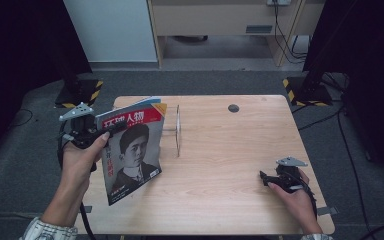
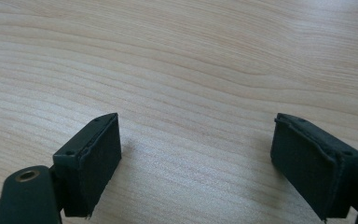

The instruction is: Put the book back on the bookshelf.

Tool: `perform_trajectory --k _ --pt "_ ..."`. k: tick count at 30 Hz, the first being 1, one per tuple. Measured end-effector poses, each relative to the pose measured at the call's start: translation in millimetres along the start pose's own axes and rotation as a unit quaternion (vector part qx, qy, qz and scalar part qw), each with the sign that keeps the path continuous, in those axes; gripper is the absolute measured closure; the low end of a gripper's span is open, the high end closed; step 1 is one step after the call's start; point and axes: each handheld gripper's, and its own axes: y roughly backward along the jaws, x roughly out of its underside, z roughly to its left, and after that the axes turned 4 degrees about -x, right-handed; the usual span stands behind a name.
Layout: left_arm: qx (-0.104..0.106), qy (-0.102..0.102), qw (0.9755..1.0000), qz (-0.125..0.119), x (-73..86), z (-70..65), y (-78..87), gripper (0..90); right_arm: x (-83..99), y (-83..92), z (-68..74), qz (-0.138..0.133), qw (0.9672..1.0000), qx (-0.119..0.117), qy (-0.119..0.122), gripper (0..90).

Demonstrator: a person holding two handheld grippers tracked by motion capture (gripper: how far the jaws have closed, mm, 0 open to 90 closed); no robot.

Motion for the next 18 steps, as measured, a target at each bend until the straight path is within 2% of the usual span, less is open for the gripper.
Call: perform_trajectory --k 18 --pt "-0.032 0.009 0.9994 -0.011 -1.1 21.9 30.8 86.4 -0.2 -0.2 0.1 -0.001 1.0 -0.001 0.0 16.3"
